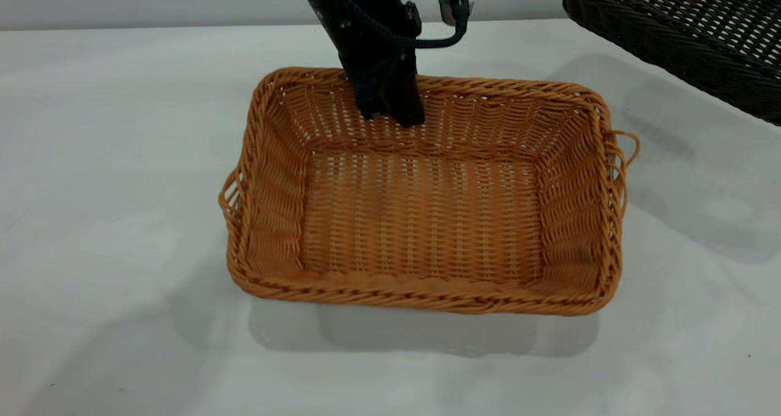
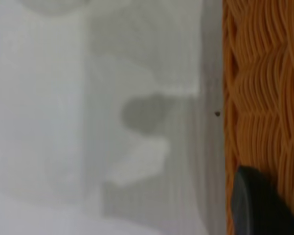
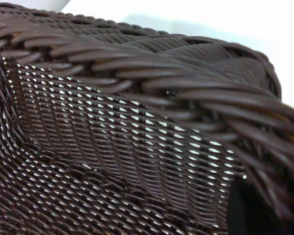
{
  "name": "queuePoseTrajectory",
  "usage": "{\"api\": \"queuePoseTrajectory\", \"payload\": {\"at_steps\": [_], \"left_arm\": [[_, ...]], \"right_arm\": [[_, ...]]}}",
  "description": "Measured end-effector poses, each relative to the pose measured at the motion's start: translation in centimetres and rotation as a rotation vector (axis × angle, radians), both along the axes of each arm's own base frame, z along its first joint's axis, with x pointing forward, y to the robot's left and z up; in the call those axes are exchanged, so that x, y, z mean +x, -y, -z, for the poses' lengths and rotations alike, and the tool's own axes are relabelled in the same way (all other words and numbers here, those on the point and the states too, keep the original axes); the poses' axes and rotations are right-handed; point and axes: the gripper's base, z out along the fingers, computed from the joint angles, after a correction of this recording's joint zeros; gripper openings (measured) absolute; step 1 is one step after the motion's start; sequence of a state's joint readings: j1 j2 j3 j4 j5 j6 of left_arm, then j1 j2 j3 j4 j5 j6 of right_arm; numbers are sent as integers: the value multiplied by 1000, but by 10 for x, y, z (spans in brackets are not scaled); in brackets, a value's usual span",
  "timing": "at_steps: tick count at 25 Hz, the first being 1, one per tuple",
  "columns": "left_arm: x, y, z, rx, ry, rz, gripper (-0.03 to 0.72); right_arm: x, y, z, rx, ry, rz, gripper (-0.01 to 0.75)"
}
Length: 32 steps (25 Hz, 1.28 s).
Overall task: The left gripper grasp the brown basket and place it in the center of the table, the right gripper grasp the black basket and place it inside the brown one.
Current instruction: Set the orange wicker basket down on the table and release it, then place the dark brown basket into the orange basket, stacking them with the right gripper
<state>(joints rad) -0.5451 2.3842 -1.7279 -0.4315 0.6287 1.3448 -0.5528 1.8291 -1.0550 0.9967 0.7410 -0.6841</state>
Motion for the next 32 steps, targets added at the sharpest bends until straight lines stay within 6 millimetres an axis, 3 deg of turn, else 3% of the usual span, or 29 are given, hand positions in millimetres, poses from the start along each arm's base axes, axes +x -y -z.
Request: {"api": "queuePoseTrajectory", "payload": {"at_steps": [5, 10, 13, 15, 20, 25, 28, 32], "left_arm": [[1, 0, 13, 5, 0, -11, 176], [6, 1, 6, -20, 36, -67, 367], [8, 1, -22, -66, 38, -174, 459], [11, -4, -51, -112, 47, -258, 494], [21, -42, -115, -202, 38, -473, 510], [33, -98, -153, -270, -4, -728, 511], [42, -129, -161, -293, -18, -849, 512], [47, -150, -161, -303, -36, -932, 512]], "right_arm": [[0, -1, 0, 7, -2, -7, 79], [-1, -3, 0, 25, -6, -22, 79], [-2, -5, -1, 43, -11, -38, 79], [-3, -7, -1, 60, -15, -53, 79], [-3, -18, -2, 104, -30, -117, 79], [9, -72, -3, 140, -61, -292, 79], [12, -115, -3, 156, -106, -427, 79], [10, -162, -1, 136, -162, -559, 79]]}}
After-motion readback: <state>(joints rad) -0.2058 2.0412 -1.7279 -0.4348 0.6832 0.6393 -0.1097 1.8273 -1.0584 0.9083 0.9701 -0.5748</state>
